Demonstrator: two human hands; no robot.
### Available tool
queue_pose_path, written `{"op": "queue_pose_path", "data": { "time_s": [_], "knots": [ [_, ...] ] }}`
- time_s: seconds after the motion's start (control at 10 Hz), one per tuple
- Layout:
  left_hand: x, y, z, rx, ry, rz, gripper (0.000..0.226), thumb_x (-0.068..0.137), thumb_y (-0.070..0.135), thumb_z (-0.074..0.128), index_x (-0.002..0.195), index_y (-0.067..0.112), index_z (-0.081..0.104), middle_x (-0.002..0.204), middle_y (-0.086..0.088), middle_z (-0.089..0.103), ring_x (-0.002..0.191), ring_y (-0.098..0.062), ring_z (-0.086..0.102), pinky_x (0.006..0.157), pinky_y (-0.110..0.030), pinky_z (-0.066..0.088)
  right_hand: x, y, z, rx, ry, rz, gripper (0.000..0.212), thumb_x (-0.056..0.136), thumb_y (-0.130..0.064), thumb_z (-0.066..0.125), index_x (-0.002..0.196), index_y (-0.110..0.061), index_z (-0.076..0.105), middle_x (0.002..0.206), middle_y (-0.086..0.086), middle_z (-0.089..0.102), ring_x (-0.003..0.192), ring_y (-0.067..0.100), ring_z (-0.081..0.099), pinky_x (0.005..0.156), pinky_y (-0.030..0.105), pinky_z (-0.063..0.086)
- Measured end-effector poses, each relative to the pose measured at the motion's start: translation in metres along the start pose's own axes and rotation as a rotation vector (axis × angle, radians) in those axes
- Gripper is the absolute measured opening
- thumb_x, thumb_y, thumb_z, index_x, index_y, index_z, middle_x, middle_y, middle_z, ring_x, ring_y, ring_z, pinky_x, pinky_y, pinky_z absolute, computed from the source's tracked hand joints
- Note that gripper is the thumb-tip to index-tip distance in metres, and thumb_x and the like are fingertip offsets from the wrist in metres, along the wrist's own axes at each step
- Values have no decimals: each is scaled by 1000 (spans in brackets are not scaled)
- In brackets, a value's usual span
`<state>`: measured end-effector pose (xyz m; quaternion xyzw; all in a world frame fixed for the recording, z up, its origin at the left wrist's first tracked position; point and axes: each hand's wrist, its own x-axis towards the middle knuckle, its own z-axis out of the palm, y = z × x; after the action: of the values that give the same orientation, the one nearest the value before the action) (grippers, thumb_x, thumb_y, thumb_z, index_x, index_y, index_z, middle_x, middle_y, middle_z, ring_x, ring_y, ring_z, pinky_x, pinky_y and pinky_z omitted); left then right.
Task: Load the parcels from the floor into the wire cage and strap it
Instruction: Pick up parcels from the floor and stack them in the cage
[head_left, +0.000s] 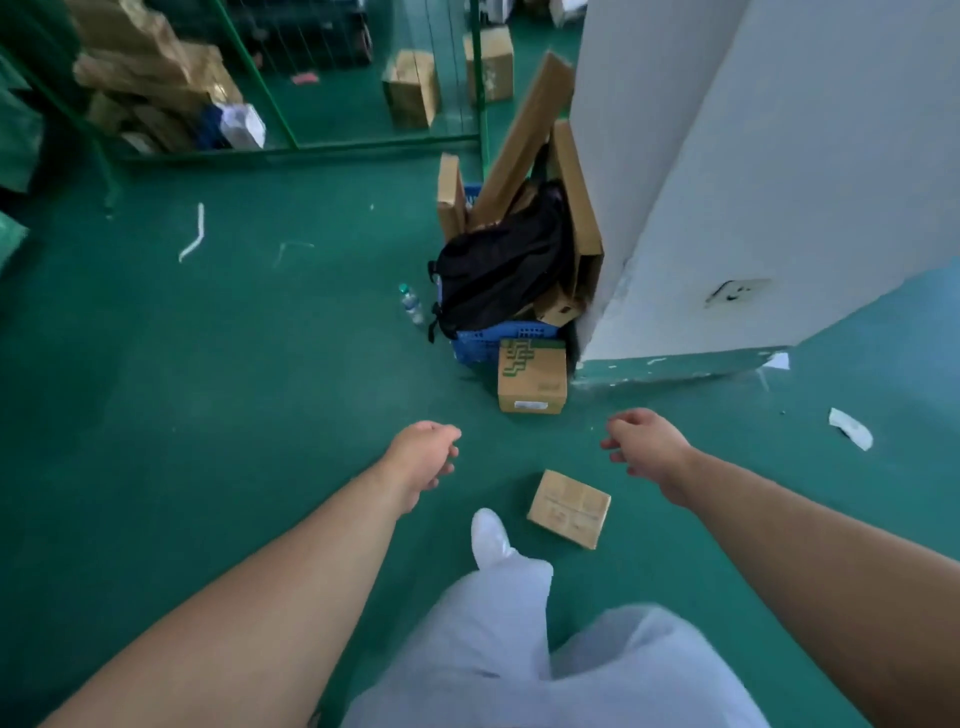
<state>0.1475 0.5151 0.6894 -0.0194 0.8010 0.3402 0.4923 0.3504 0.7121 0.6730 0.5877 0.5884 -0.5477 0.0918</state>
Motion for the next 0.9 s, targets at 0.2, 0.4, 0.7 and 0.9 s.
{"op": "queue_pose_path", "data": {
  "time_s": [0.2, 0.4, 0.7, 0.9],
  "knots": [
    [121, 14, 33, 42, -38, -79, 13, 100, 32, 54, 105, 21, 61, 103, 0, 66, 86, -18, 62, 74, -32, 44, 110, -6, 18, -254, -101, 32, 31, 100, -27, 50, 130, -22, 54, 106, 3, 70, 98, 27, 70, 82, 33, 55],
    [250, 5, 86, 94, -93, -99, 12, 99, 29, 54, 99, 17, 58, 97, -1, 59, 86, -21, 56, 80, -33, 43, 248, 23, 47, -476, -153, 29, 46, 98, -30, 48, 144, -21, 48, 105, 4, 69, 76, 19, 65, 60, 24, 47],
    [458, -48, 181, 97, -79, -164, 62, 91, 17, 54, 150, 8, 38, 145, -17, 51, 134, -36, 49, 114, -49, 38, 459, 93, 115, -321, -114, 51, 45, 103, -14, 46, 147, -7, 43, 80, -2, 50, 61, 12, 43, 51, 23, 37],
    [552, -76, 221, 19, -37, -139, 49, 94, 0, 49, 137, 20, 40, 113, 0, 56, 108, -20, 46, 95, -34, 44, 542, 131, 145, -95, -90, 124, 52, 99, -20, 52, 149, -15, 38, 99, 1, 54, 72, 14, 51, 62, 31, 52]
  ]
}}
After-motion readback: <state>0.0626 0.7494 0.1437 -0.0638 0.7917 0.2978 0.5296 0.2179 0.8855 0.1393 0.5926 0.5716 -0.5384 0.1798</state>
